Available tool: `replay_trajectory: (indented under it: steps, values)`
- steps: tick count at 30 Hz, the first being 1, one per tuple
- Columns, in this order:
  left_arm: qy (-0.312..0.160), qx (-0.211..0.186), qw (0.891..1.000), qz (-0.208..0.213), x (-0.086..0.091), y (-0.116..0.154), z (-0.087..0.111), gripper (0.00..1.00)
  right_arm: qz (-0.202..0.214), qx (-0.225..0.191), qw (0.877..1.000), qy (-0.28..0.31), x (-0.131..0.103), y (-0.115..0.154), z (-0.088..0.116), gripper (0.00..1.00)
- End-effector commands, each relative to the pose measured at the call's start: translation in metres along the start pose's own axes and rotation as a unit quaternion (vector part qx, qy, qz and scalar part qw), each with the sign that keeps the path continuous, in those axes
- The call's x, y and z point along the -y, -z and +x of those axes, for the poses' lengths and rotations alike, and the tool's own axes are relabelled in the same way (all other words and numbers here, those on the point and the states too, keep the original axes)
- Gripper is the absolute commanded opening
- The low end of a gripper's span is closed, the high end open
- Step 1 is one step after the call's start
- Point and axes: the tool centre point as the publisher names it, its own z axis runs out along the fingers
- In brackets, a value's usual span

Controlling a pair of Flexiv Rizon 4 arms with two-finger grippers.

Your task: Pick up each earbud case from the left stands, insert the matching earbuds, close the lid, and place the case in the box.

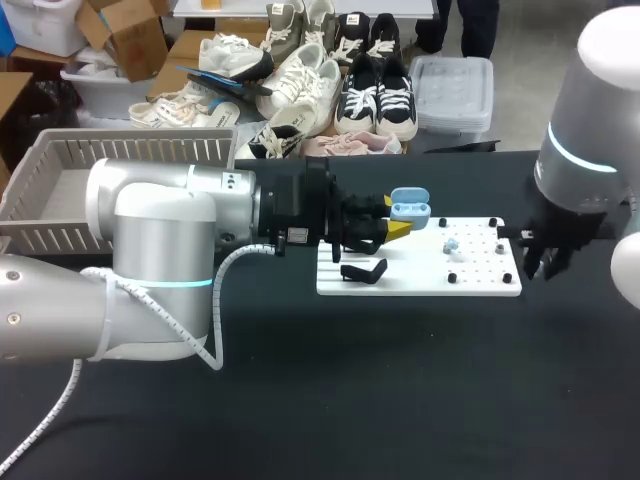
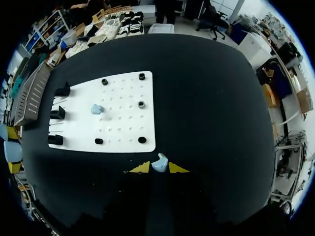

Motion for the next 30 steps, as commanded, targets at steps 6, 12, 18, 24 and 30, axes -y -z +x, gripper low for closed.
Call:
replay_trajectory:
  steps: [6,12,18,24,30]
  values:
    - [-0.001,0.001,1.000,-0.004,0.002,0.000,0.001,0.00,0.014,-0.011,0.996,-0.088,-0.006,0.032,0.013,0.00]
    - [-0.001,0.001,1.000,-0.004,0.002,0.000,0.001,0.00,0.028,-0.013,0.991,-0.129,-0.012,0.053,0.021,0.00]
    - [-0.001,0.001,1.000,-0.004,0.002,0.000,0.001,0.00,0.033,-0.019,0.986,-0.161,-0.019,0.072,0.027,0.00]
    - [-0.001,0.001,1.000,-0.004,0.002,0.000,0.001,0.00,0.041,-0.013,0.983,-0.177,-0.030,0.094,0.033,0.00]
    - [-0.001,0.001,1.000,-0.004,0.002,0.000,0.001,0.00,0.043,-0.008,0.981,-0.191,-0.046,0.113,0.032,0.00]
